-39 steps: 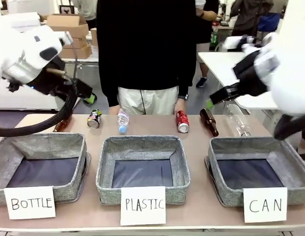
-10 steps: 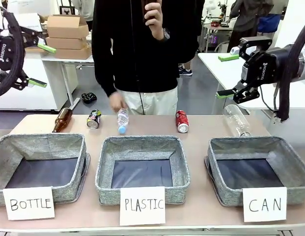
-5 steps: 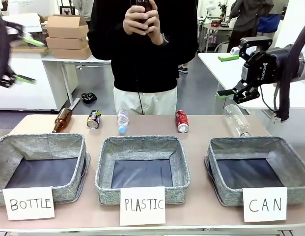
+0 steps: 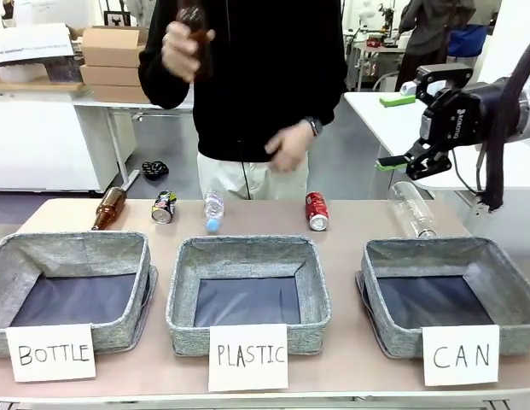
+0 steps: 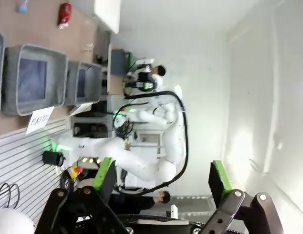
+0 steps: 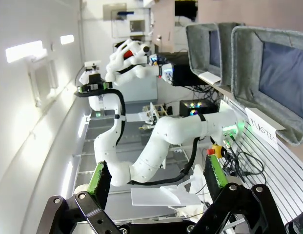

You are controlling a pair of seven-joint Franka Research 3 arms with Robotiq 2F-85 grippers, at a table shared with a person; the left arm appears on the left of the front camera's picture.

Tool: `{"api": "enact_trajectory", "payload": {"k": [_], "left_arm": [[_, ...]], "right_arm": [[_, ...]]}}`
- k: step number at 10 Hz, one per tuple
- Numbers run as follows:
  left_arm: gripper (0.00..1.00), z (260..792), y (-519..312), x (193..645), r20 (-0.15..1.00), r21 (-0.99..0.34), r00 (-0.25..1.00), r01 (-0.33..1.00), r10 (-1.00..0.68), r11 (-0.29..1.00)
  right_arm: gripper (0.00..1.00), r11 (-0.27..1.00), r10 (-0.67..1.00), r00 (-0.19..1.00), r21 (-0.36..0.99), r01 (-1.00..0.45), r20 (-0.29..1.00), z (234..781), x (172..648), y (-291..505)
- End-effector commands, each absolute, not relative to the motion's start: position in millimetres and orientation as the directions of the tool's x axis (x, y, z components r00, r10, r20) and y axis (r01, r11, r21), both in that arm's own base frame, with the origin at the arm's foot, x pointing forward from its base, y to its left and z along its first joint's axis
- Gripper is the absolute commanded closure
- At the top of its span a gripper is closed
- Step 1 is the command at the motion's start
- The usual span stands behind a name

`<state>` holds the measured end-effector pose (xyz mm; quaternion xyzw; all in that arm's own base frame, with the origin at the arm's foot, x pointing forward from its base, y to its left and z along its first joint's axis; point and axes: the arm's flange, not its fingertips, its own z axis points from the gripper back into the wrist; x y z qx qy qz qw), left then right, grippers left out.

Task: Sort the can waste into the basket.
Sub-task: Pick up the can waste from the table and place it in the right Fabric basket.

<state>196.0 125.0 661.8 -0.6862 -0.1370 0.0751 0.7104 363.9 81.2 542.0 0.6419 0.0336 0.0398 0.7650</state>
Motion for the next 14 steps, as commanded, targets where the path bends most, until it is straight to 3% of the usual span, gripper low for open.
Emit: {"api": "enact_trajectory", "payload": {"k": [1, 12, 14], "left_arm": [[0.0, 664, 113, 213, 0.078, -0.994, 0.965, 0.057, 0.251, 0.088], [0.0, 661, 112, 216, 0.06, -0.994, 0.963, 0.033, 0.264, 0.103], [0.0, 666, 98, 251, 0.052, -0.952, 0.948, -0.048, 0.315, 0.301]], "right_arm": [[0.0, 0.145, 0.104, 0.994, 0.989, -0.036, 0.021, 544, 366, 84], [0.0, 0.145, 0.104, 0.994, 0.989, -0.036, 0.021, 544, 366, 84], [0.0, 0.145, 0.104, 0.994, 0.989, -0.036, 0.021, 544, 366, 84]]}}
